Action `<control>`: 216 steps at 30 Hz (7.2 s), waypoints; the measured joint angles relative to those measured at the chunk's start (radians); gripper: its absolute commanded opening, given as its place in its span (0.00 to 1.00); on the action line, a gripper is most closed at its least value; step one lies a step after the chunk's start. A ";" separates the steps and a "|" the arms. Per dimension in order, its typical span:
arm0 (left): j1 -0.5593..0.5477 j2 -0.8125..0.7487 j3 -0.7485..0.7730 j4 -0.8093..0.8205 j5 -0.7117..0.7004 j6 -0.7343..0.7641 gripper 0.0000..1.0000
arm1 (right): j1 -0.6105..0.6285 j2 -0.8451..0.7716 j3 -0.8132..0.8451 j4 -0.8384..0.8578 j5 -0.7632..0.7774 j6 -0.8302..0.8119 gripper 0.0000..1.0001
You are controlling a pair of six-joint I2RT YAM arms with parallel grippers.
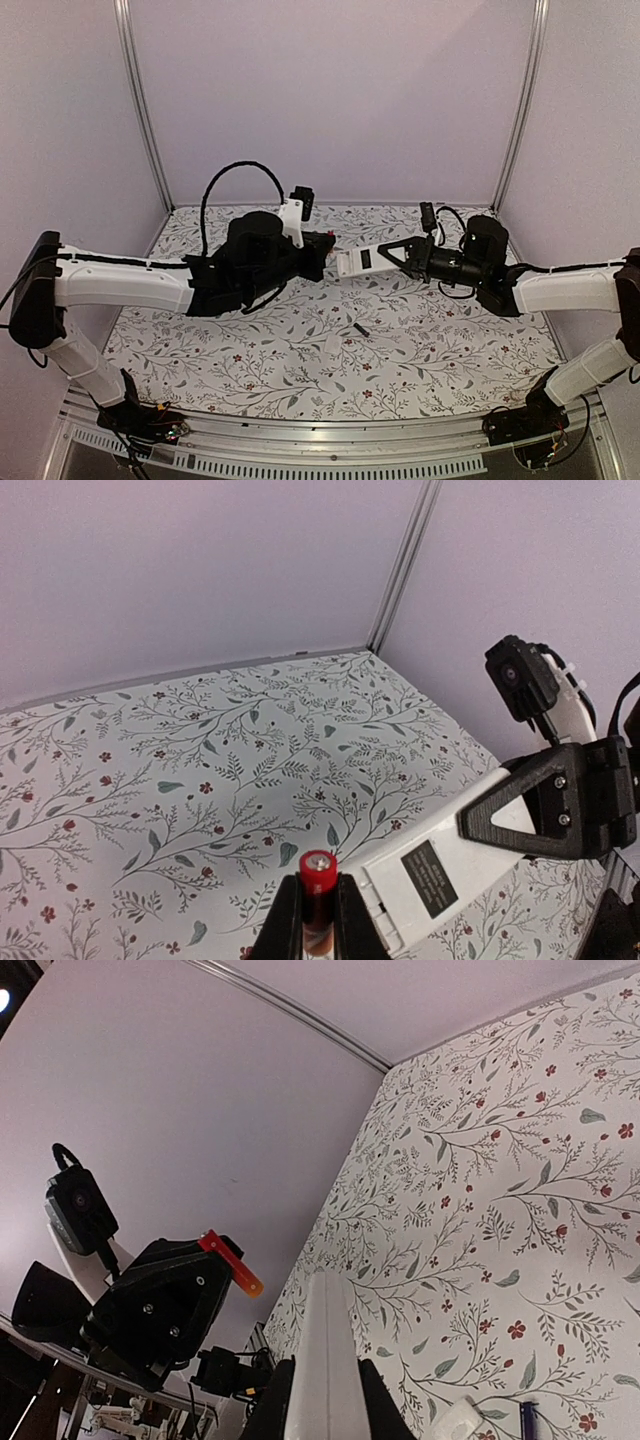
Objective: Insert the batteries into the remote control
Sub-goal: Place the battery in the battery compartment, then load the battery into the battery compartment.
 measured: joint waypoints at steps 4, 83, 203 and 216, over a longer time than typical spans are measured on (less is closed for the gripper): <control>-0.001 0.004 0.000 0.038 0.013 -0.003 0.00 | 0.004 0.002 0.002 0.045 0.000 0.030 0.00; 0.096 -0.137 -0.227 0.244 0.219 -0.360 1.00 | 0.011 0.023 0.020 0.162 -0.033 0.003 0.00; 0.082 0.064 -0.200 0.552 0.202 -0.715 0.51 | 0.018 -0.003 0.006 0.240 0.005 0.112 0.00; 0.097 -0.076 -0.151 0.284 0.254 -0.408 0.72 | 0.010 -0.004 0.006 0.239 -0.016 0.084 0.00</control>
